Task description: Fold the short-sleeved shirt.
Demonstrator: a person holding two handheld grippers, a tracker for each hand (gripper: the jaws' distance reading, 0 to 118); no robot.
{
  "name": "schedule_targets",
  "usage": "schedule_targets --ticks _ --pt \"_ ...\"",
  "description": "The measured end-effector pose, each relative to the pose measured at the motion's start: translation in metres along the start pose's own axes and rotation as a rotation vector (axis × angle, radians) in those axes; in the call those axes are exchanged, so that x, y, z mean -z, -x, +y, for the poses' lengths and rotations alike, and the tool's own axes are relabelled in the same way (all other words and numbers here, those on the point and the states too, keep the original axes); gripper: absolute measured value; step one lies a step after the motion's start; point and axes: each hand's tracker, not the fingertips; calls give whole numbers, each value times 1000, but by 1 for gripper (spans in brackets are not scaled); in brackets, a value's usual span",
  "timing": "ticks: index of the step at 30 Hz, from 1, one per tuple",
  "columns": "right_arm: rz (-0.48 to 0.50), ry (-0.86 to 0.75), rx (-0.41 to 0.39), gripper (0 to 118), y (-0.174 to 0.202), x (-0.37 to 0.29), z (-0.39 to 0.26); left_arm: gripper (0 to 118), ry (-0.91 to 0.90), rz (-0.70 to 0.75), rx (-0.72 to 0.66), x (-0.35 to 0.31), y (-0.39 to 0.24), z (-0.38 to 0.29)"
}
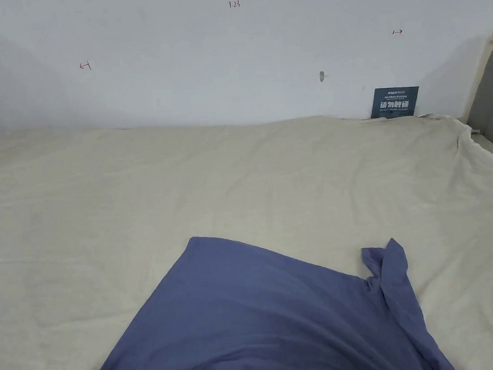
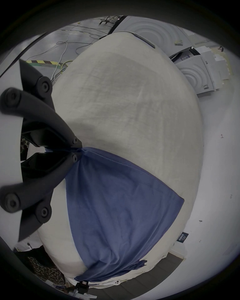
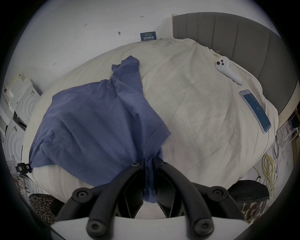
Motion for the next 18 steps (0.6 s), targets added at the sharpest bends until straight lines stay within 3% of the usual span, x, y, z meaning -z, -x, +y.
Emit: schedule_targets --ticks 1,4,5,9,18 --pt "-4 2 -11 29 2 -4 2 27 3 -1 -7 -6 -2 2" --pt "-33 -12 -30 86 7 -24 11 92 20 -24 -30 -18 -5 12" --pt "-36 -47 -35 90 9 -35 16 101 0 -48 -51 -28 -8 16" --pt "-22 -235 -64 90 20 -90 46 103 -187 -153 -49 -77 -25 42" --pt "-48 -606 -142 90 24 -164 100 103 -588 -165 25 -167 -84 98"
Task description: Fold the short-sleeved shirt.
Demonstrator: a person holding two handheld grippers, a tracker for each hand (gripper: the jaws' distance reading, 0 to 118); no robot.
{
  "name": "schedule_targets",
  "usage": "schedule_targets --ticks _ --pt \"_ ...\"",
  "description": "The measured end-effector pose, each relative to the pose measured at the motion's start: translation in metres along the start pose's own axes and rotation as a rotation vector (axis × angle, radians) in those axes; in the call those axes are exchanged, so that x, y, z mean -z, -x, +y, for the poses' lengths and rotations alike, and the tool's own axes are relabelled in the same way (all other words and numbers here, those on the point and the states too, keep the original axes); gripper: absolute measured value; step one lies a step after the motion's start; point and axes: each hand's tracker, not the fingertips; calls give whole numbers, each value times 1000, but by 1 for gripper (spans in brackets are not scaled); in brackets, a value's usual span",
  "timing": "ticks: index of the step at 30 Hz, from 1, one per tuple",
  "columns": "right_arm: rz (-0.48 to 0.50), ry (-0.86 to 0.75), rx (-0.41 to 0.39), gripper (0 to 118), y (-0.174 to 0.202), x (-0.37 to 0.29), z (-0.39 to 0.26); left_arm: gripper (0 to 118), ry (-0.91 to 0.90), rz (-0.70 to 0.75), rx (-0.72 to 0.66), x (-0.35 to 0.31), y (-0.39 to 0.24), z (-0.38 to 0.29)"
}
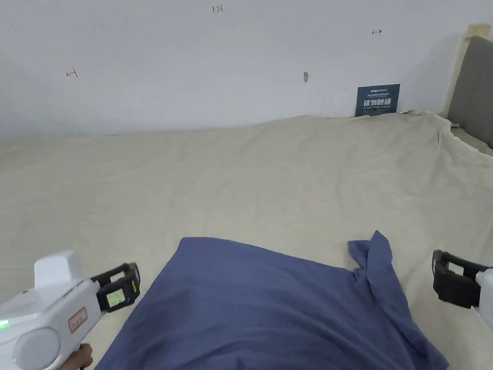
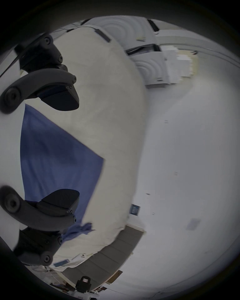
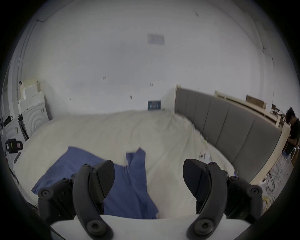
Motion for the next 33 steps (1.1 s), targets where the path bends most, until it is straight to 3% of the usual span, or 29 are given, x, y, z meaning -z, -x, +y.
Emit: schedule_targets --ticks 3,6,8,9,10,11,20,30,32,33 --pt "-14 -68 -9 87 2 -5 7 101 -81 6 22 3 -11 7" --pt "-26 -111 -19 66 9 -10 9 83 -140 -33 19 2 -22 7" --pt "-30 -121 -19 36 12 -10 10 61 -164 -57 19 5 -26 5" --pt "-28 -124 -18 16 14 -10 10 40 -173 -77 17 6 -28 4" --pt "-28 -130 -20 2 16 -9 9 12 -180 -104 21 8 -30 2" --pt "-25 -137 -21 2 17 -8 8 2 -176 -115 32 13 -30 1" --pt "-1 -130 -23 0 24 13 10 0 -86 -171 79 56 -43 11" --pt "-8 -70 -19 0 16 76 7 0 206 -197 135 214 -47 49" --pt "-17 -46 -21 0 16 91 4 12 290 -186 122 250 -49 48" --pt "-20 -37 -23 0 16 96 2 26 336 -169 112 267 -47 46"
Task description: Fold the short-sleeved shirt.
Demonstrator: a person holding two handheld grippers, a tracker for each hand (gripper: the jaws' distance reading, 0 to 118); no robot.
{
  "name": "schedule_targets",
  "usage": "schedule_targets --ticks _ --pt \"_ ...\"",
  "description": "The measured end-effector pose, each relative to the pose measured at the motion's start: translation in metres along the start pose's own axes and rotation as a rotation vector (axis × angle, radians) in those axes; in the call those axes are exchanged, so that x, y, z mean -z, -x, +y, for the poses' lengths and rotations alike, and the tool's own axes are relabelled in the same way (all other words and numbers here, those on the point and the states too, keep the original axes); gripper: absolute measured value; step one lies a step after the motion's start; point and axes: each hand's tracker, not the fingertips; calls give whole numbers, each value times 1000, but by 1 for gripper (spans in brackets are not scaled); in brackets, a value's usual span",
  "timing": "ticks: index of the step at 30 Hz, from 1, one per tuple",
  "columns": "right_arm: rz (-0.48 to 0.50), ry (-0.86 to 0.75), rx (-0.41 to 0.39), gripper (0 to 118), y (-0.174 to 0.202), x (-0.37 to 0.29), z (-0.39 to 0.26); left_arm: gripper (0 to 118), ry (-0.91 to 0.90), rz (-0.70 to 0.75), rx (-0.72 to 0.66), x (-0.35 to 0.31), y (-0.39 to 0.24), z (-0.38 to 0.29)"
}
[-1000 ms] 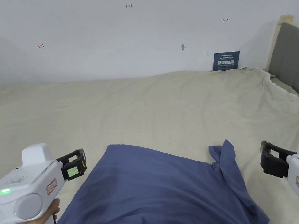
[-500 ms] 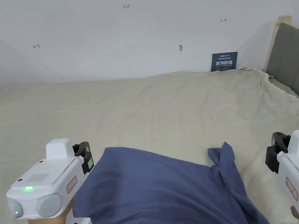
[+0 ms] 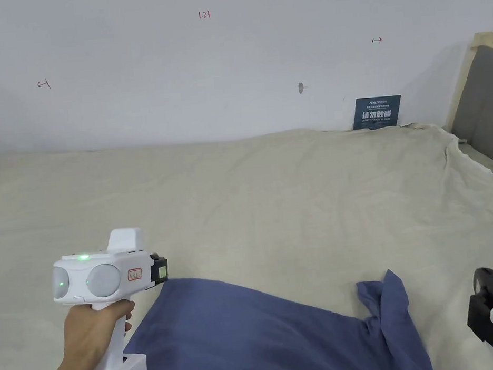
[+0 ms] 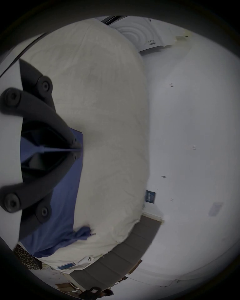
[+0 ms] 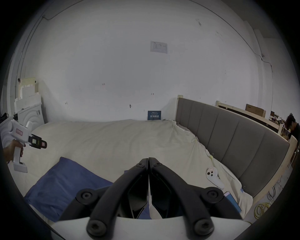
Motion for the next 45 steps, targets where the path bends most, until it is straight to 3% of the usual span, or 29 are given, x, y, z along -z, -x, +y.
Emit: schedule_targets --ticks 1,2,3,4,10,12,15,19,20,21,22,26,30,34,35,41,45 --pt "-5 11 -4 0 0 7 -3 52 39 -7 -28 18 5 3" --pt "-11 22 -10 0 -1 14 -5 70 86 -3 -42 34 7 5" --pt "-14 26 -16 0 -1 19 -8 79 109 12 -45 48 9 5" --pt "-17 33 -20 0 -1 24 -10 84 118 35 -33 62 11 4" --pt "-42 85 -22 0 -6 50 -23 84 188 48 -48 124 15 1" --pt "-47 98 -20 0 -7 55 -26 82 195 70 -33 138 12 -3" --pt "-52 120 -20 0 -9 61 -31 52 267 91 -4 154 7 -12" --pt "-51 148 -7 0 -14 61 -36 40 241 80 -12 153 2 -17" --pt "-48 158 -1 0 -16 61 -38 31 238 62 -7 150 0 -17" --pt "-43 174 7 0 -18 62 -39 13 238 35 -8 150 -1 -16" --pt "-41 194 14 0 -19 64 -40 6 240 45 -5 146 -4 -17" --pt "7 305 65 0 -23 76 -43 4 184 42 -11 122 -8 -14" --pt "36 410 56 3 -23 99 -56 4 142 -9 -38 80 -9 -9" --pt "59 525 41 65 -12 124 -72 4 115 -30 -34 48 -10 -6" --pt "60 544 52 69 -11 132 -78 4 110 -33 -34 42 -10 -7" --pt "51 680 33 67 4 165 -109 4 103 -32 -42 26 -9 -12" --pt "48 715 23 49 20 167 -120 4 105 -30 -45 21 -8 -14"
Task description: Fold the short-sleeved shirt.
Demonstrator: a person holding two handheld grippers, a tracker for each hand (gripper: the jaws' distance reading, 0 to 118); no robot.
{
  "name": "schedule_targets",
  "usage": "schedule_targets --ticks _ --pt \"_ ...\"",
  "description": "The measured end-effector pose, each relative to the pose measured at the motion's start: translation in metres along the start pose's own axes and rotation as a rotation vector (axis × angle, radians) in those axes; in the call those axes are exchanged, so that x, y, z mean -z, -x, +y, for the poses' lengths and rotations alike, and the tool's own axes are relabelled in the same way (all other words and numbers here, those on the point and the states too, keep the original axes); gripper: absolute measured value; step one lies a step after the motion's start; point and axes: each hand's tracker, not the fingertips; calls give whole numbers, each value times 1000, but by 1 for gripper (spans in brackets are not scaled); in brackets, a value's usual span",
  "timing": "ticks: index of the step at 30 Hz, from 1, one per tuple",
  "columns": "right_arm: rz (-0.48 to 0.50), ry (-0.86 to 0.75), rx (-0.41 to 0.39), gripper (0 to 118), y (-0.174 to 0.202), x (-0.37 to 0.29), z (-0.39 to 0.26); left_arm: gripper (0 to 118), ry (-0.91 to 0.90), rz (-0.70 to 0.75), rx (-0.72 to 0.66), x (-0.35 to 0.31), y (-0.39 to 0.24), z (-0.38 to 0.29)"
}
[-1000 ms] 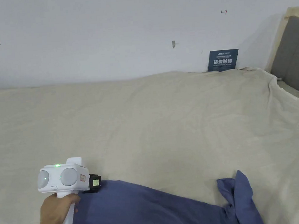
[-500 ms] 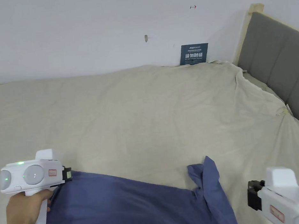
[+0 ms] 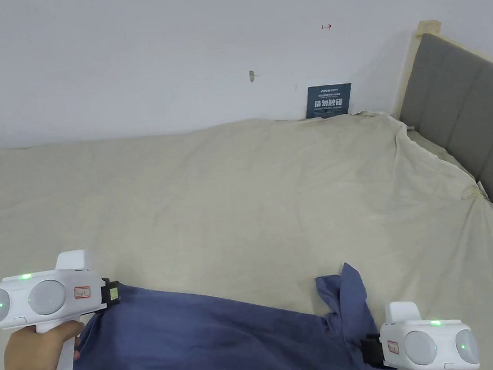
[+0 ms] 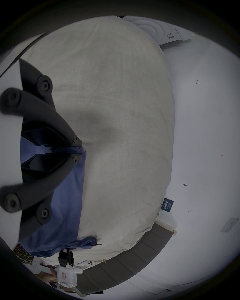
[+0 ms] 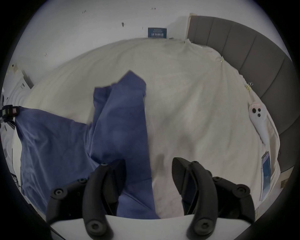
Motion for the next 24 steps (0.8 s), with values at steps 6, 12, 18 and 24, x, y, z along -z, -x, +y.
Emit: schedule_targets --ticks 6,12,18,24 --pt "19 -20 17 25 13 -14 -6 4 -3 -4 -11 -2 4 -3" --pt "56 -123 52 3 4 -54 -7 4 -28 -15 -50 -15 11 -10" --pt "81 -254 9 3 -2 -115 2 4 -83 -28 -103 -46 28 -19" --pt "145 -416 15 3 -19 -160 21 4 -186 -52 -160 -103 42 -21"
